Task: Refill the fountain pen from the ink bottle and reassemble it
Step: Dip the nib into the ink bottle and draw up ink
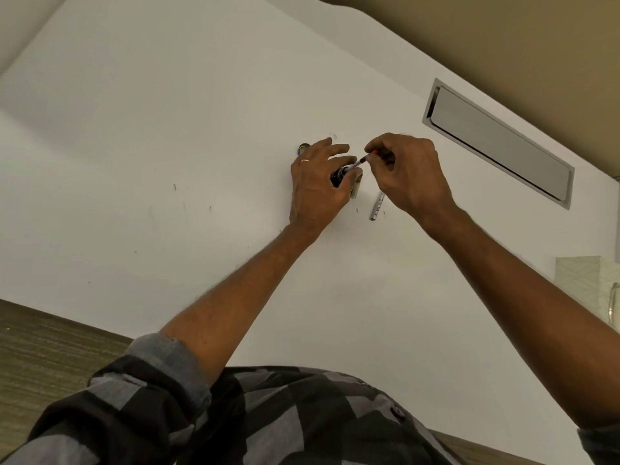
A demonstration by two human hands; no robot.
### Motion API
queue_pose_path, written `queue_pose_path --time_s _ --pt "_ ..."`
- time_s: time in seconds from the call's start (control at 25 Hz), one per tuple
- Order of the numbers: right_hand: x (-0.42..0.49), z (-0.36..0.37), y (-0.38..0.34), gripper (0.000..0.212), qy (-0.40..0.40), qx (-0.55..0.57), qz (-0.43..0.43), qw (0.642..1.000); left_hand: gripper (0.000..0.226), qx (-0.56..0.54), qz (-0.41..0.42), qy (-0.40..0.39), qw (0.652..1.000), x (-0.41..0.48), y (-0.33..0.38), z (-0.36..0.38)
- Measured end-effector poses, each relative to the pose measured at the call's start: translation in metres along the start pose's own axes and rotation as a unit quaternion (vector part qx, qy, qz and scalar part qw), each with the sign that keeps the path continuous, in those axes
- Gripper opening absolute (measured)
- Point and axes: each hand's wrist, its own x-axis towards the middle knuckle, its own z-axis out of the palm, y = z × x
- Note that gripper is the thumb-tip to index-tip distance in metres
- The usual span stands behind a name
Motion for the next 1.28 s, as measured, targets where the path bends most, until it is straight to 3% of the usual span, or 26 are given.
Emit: queue_pose_path --time_s 0.8,1.28 --pt "-0.007 -0.005 -0.004 0.019 -0.023 -0.045 -0.054 0.997 0.018 0.061 0.022 -0.051 0.997 0.004 0.002 -0.006" --pt "0.002 -0.004 -0.007 0.039 -0.027 -0.134 -0.040 0.990 0.015 0.055 0.011 -0.054 0.997 0.005 0.006 -0.006"
